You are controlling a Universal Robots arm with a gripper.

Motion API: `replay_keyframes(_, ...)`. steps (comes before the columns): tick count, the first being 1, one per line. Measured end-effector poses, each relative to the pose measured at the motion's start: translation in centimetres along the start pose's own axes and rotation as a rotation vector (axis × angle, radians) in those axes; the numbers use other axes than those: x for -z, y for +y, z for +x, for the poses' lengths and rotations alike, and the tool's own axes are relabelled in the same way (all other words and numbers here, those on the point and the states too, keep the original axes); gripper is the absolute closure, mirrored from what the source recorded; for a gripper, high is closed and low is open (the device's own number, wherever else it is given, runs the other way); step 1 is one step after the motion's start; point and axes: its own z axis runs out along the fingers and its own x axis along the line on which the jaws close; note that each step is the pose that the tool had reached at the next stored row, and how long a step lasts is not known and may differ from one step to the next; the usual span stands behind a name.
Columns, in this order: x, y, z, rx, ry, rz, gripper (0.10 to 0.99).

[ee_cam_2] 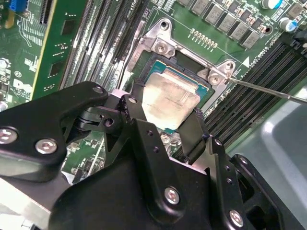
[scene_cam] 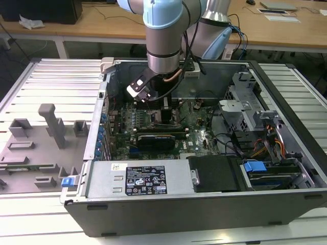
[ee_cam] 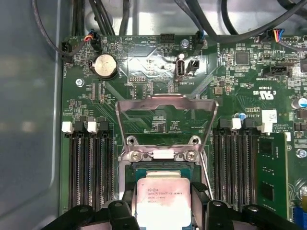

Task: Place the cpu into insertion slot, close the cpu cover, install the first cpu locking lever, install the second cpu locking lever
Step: 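Place the cpu into insertion slot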

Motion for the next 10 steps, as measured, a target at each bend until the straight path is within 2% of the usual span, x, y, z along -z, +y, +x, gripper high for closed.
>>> replay_keyframes(10,-0.19,-0.03,-0.03,0.0,-0.0003,0.0,0.545)
